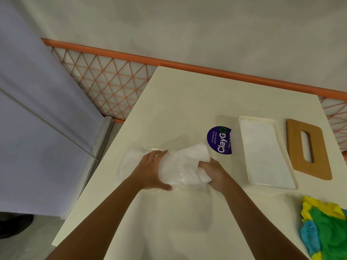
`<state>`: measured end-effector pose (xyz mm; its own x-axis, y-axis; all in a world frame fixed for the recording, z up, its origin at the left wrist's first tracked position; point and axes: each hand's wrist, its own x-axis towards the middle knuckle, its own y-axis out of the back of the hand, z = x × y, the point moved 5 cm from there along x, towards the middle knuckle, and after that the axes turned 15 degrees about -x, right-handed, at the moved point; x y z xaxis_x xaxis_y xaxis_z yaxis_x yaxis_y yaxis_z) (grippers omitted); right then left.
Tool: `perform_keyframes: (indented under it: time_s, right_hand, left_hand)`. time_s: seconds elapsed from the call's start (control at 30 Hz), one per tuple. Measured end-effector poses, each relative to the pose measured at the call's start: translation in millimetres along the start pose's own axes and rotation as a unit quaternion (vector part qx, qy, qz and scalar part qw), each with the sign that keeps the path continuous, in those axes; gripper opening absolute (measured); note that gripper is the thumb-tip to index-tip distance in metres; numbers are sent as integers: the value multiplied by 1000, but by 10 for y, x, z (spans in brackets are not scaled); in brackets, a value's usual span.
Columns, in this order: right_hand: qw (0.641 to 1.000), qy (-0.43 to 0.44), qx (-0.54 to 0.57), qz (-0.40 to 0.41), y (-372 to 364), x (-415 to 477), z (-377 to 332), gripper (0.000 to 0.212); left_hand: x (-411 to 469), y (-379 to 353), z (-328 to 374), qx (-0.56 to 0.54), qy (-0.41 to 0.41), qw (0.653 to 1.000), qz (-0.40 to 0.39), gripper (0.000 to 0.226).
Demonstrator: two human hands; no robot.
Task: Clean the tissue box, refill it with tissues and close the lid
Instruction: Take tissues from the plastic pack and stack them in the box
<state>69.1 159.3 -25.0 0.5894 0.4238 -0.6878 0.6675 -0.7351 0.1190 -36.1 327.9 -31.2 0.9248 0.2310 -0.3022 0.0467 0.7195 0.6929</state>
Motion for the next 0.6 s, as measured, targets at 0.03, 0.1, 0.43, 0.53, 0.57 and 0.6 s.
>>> perform_keyframes:
  time_s: [0.03,0.1,0.43,0.53,0.57,0.6]
  right_hand:
    - [1000,6,-12,-1,3,-14,-17,34]
    - [999,21,-43,11,28,-42,-59,32]
    - [987,86,-74,117,575,-376,-348,24]
    - [982,106,-91,128,780,-524,-434,26]
    - [980,113,-96,133,848,-574,-460,27]
    - [978,119,-101,141,921,-625,-482,28]
  left_hand:
    - [0,-4,4,-2,3,1000,0,122]
    - [3,-6,3,-12,11,1000,1,119]
    - [-39,70,105,75,30,996,-36,133]
    - [-10,140,174,114,39,992,-32,155]
    - [13,173,217,91,44,995,-18,155]
    - [32,209,290,64,48,997,-8,154]
